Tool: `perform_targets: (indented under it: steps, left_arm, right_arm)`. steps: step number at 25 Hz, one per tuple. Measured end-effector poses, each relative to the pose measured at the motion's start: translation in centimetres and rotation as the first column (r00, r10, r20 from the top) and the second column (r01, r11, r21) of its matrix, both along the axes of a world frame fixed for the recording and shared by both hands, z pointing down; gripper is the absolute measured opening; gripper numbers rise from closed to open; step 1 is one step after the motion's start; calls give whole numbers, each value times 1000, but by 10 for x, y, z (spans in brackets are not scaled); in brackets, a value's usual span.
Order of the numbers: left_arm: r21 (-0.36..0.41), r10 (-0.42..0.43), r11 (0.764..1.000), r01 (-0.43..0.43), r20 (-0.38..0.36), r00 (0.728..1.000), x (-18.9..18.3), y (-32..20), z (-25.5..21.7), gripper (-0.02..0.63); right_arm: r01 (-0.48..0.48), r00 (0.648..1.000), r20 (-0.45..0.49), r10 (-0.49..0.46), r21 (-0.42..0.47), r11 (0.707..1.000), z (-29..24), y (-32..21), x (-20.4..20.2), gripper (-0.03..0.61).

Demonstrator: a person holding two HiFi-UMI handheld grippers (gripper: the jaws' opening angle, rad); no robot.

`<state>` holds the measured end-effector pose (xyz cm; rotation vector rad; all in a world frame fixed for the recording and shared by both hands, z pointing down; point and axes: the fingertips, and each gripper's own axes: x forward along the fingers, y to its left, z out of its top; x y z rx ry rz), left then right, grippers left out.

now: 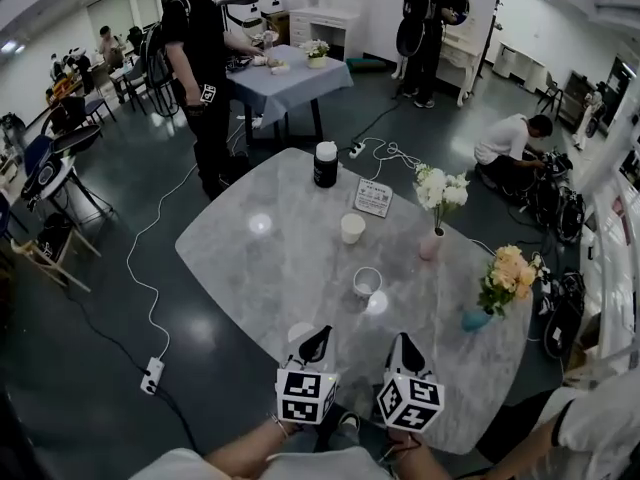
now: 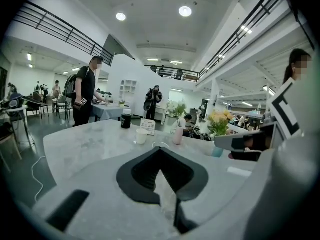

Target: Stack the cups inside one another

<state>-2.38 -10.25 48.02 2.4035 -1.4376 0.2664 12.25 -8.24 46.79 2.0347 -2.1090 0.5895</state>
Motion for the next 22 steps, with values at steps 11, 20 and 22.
perform_targets:
  steps: [11,20,22]
  left_arm:
    - [4,-109,994,109,-14,994,-22,18,10,2]
    - [-12,-201,979,201,24,979,-60,35,38,29]
    - [-23,-211,977,211,23,977,-65,37,45,56]
  right_arm:
    - [127,992,-3,-128,-38,991,15,-5,-11,6]
    - [227,974,20,-226,-77,971,40,-18,-40,6]
    - [249,969,19,-248,-90,964,46,-20,-46,6]
